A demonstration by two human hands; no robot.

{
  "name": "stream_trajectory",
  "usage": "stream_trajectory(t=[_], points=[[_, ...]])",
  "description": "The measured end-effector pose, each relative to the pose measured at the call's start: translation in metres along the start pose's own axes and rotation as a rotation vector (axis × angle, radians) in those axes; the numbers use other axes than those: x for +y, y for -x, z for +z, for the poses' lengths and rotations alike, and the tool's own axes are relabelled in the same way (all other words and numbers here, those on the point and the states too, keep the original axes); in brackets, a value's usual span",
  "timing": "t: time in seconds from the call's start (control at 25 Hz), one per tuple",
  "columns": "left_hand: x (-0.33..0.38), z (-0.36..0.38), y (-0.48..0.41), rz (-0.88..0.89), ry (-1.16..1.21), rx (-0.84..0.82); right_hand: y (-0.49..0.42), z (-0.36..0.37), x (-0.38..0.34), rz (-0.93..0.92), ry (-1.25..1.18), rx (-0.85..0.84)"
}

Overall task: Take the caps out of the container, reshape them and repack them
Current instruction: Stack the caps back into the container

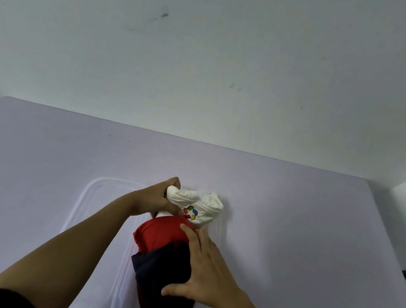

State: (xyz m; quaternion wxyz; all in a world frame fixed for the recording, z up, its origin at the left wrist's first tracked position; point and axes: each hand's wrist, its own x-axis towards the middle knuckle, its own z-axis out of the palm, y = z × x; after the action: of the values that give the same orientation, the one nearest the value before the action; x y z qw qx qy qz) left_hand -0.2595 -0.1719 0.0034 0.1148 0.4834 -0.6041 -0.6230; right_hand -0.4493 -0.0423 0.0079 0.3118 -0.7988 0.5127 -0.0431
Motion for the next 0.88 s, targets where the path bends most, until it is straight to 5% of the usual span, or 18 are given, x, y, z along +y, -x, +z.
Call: stream_trajectory(t=[0.12,0.24,0.32,0.48,0.56,0.72,0.88], points=[[-0.012,-0.001,0.001,-0.078,0.072,-0.018,0.001,-0.005,0.003,0.000,-0.077,-0.018],[-0.018,-0.004,0.001,-0.102,0.105,-0.013,-0.011,-0.012,0.025,0.068,-0.262,0.280],[-0.020,-0.005,-0.002,-0.116,0.110,-0.016,-0.028,-0.025,0.047,0.116,-0.124,0.378],[-0.024,0.002,-0.005,-0.146,0.104,-0.006,-0.060,-0.037,0.071,0.188,0.279,0.067],[-0.025,0.004,-0.007,-0.150,-0.070,0.035,-0.072,-0.037,0.072,0.192,0.422,0.019],[-0.016,-0.009,-0.020,-0.043,-0.782,0.172,-0.086,-0.038,0.073,0.228,0.484,0.028],[-0.015,-0.009,-0.027,-0.139,-0.937,0.178,-0.097,-0.033,0.073,0.261,0.522,0.076]])
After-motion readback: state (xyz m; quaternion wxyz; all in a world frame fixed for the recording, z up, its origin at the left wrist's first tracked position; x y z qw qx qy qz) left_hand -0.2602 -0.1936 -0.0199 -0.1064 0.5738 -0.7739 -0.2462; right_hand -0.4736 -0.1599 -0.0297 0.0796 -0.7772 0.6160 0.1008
